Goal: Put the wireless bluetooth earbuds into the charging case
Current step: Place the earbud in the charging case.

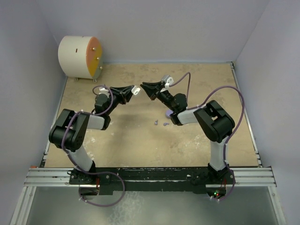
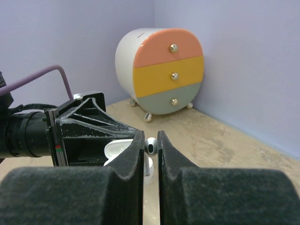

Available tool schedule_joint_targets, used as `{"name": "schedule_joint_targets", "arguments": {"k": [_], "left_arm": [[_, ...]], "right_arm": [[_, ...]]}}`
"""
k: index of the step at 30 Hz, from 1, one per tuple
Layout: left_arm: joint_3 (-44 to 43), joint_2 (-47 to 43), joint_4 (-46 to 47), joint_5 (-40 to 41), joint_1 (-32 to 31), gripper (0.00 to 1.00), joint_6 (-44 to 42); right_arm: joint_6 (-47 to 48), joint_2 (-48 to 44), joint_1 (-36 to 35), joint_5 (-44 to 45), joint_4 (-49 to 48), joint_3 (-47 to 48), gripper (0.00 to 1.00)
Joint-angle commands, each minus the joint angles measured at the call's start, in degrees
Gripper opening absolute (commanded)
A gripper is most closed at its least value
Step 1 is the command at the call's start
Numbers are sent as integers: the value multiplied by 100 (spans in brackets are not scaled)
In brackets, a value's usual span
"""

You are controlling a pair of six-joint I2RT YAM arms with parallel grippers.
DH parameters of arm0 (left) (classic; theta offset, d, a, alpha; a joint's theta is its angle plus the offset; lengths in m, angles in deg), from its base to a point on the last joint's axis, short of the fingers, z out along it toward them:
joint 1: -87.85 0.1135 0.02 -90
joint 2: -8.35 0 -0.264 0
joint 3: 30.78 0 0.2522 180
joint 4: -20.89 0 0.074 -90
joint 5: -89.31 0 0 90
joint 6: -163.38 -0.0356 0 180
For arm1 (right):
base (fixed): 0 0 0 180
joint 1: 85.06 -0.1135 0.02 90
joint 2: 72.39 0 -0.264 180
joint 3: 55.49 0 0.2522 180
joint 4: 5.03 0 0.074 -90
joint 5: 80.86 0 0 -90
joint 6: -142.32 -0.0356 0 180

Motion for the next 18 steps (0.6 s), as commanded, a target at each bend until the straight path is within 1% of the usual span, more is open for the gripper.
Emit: {"name": "schedule_joint_targets", "arguments": {"k": [1,8,18], "left_arm": [[-304,122,605,-67,-76,0,251],[-505,366,932,-72,-200,0,480],[-552,365,1131,-47,-294,0,671]], "right_arm": [[-84,-117,42,-145,-4520,331,0],[-118,-38,82,-199,-4516,475,0],[-133,-32,108,-216,-4525,450,0]]}}
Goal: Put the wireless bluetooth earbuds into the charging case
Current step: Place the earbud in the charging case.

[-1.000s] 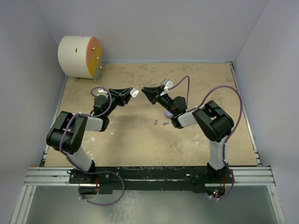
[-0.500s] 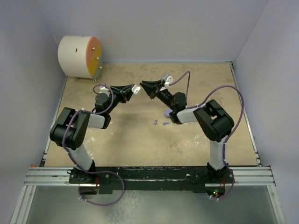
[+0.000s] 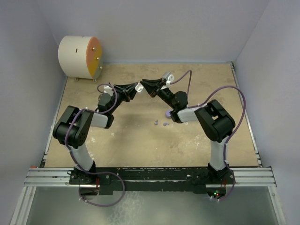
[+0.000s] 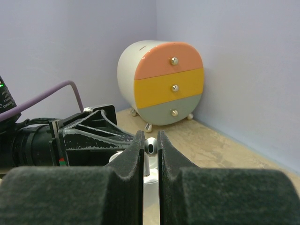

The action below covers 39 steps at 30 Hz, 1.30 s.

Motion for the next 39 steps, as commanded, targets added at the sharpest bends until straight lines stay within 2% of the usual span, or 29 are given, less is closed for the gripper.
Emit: {"name": "schedule_joint_targets", "arguments": {"k": [1,39], "left_arm": [[-201,-28,515,-5,-39,0,160],[-325,134,786,109,-110,0,391]], "right_arm": [[-29,-36,44,-73,-4525,156,0],[15,-336,51,-167,-4657,-247,0]]}}
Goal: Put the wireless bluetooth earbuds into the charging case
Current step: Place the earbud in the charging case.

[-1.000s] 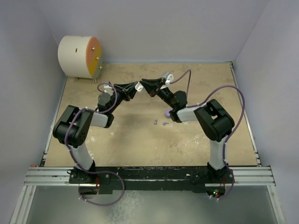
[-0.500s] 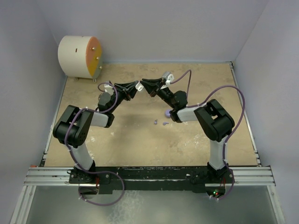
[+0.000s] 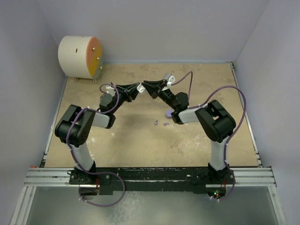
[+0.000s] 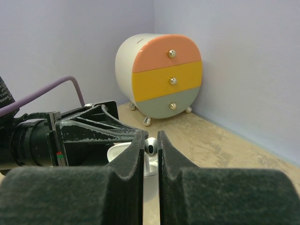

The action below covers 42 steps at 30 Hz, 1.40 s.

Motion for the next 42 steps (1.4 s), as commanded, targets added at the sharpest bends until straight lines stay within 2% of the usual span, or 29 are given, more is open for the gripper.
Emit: {"name": "schedule_joint_targets", "arguments": {"k": [1,23,26,37,42], "left_arm": [[-259,8,584,120,2,0,152],[-362,-116,590,155,1,0,224],[-380,-154,527,155,3,0,192],[-285,-124,484,146,6,0,97],[-162,-74,519,155,1,0,19]], "right_arm": [[11,-332,16,-167,-4615,-58,0],[-56,-477,8,-189,-4583,-349,0],[-56,-477,8,-193,-4573,-383,2],[-135,-511,28,38,-4485,-396,37],[-202,-664,102,233,-4481,-488,43]]}}
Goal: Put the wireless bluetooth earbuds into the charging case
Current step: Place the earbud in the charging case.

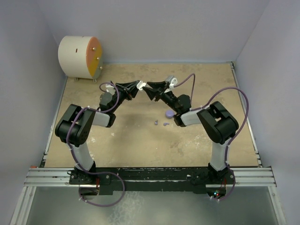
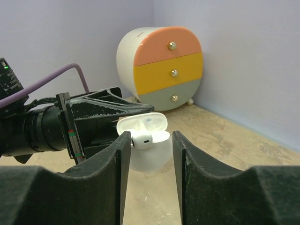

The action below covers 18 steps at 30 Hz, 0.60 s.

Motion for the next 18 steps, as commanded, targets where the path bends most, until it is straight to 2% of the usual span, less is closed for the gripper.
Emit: {"name": "schedule_joint_targets", "arguments": {"k": [1,8,13,18], "left_arm": [[12,-107,445,95,2,0,-62],[189,-21,466,131,16,0,-222],[215,-75,316,131,13,0,-374],[129,-284,-229,158,13,0,-736]], "right_arm": [[-71,-497,76,252,-4411,-108,44],[194,-1002,149,568,-4363,-653,51],[334,-1250,149,683,-3863,-884,51],[502,-1360,124,690,-3463,-925,49]]}}
